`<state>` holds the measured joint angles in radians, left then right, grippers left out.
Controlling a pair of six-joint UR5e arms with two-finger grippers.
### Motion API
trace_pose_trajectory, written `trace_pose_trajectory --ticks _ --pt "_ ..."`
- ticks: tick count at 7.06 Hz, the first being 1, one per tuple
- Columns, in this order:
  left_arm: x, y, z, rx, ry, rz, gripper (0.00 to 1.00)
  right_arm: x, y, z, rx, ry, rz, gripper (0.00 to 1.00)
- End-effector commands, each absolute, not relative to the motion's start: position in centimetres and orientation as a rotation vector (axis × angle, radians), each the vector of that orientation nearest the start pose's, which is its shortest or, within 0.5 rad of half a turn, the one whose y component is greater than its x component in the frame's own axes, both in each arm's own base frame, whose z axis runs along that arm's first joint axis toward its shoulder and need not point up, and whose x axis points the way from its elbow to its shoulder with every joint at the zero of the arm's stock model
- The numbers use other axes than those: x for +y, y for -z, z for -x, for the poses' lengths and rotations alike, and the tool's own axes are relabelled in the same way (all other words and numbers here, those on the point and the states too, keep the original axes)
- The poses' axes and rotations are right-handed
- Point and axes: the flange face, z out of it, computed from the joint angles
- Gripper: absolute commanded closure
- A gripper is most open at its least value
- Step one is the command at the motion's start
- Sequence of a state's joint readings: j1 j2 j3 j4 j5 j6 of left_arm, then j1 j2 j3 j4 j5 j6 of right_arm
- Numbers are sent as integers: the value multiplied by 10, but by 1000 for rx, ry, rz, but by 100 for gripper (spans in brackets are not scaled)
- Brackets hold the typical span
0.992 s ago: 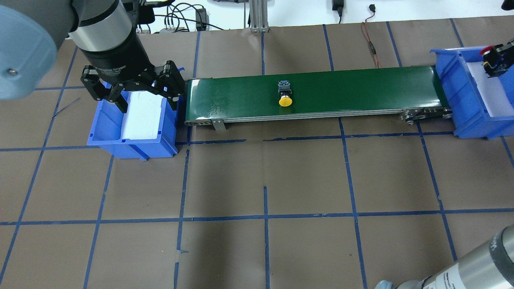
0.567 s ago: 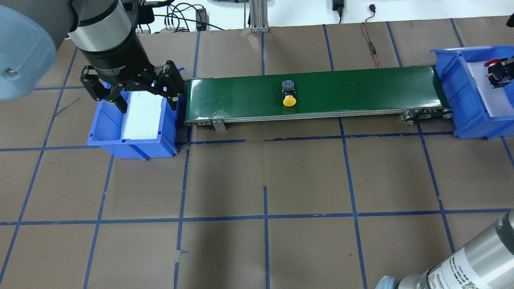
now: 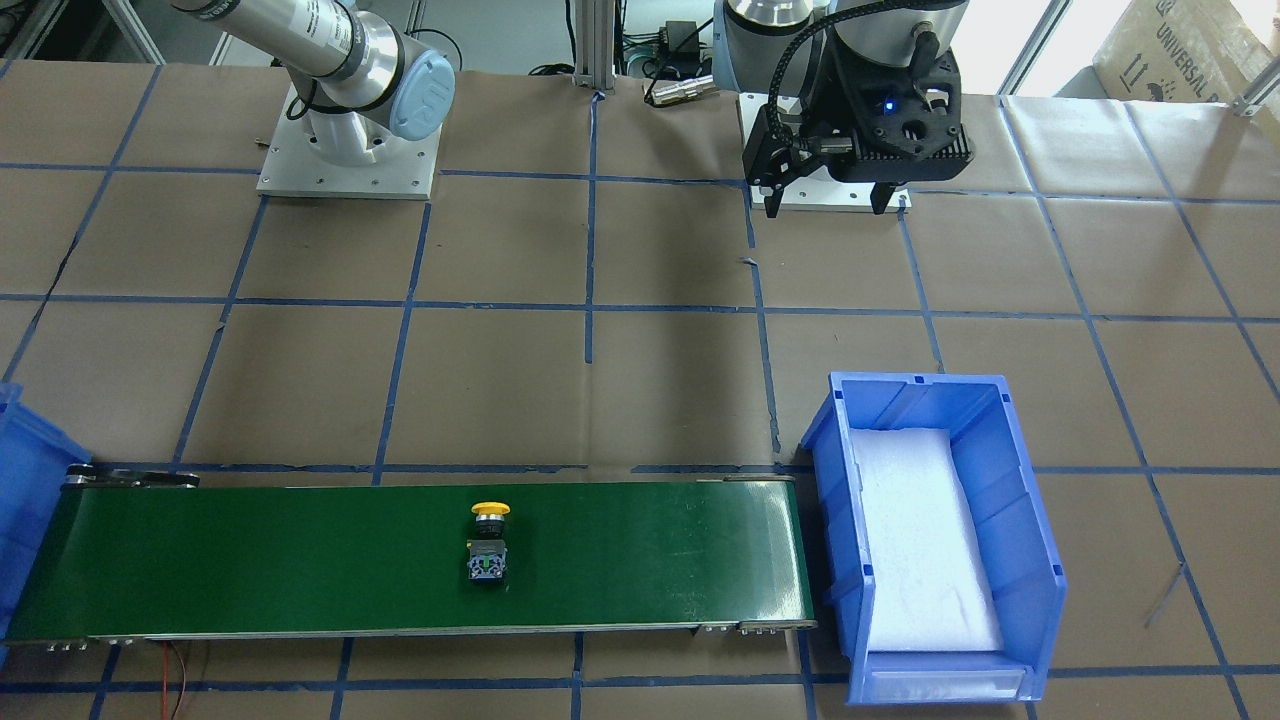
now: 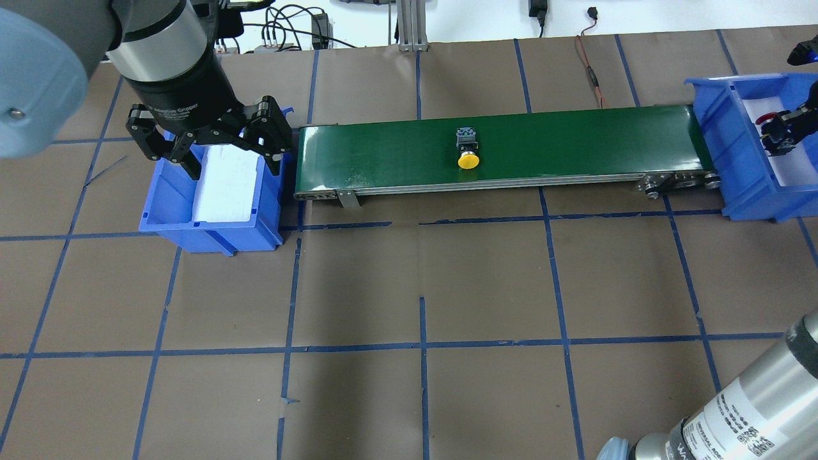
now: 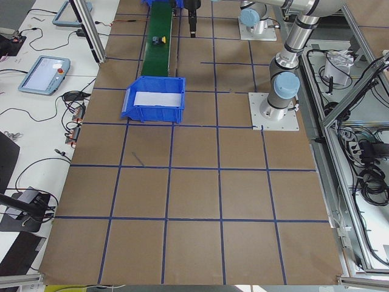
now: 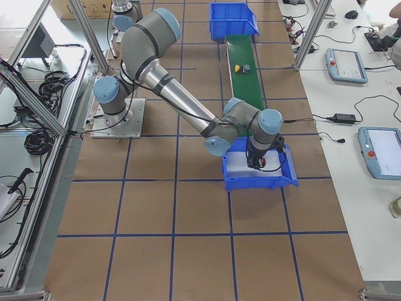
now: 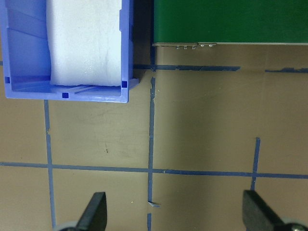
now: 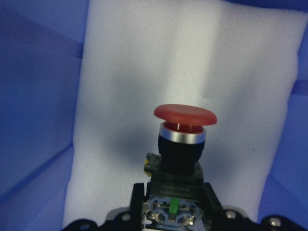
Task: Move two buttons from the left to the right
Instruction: 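Carry the red button to the blue bin near the right arm and release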
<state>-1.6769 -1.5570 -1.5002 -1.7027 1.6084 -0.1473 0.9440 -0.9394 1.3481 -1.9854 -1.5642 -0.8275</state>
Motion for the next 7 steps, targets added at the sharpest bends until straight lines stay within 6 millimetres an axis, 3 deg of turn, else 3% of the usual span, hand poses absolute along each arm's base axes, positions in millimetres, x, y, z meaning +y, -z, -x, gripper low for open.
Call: trace_pose_trajectory --ticks 1,2,3,4,6,7 --pt "-463 -516 180 3098 -64 60 0 -658 -258 315 3133 13 311 0" --pt "-463 -516 181 3098 -63 58 0 -659 -274 312 3116 -16 304 0" --pt "-464 -516 180 3097 -59 60 0 -664 -317 299 3106 -19 327 0" --pt "-465 -516 180 3098 -52 61 0 -673 -341 255 3063 -80 410 0" --pt "-475 -515 179 3113 -12 71 0 -687 -339 199 3034 -105 470 0" --pt "-487 -513 179 3119 -18 76 0 -697 -330 148 3010 -143 484 0"
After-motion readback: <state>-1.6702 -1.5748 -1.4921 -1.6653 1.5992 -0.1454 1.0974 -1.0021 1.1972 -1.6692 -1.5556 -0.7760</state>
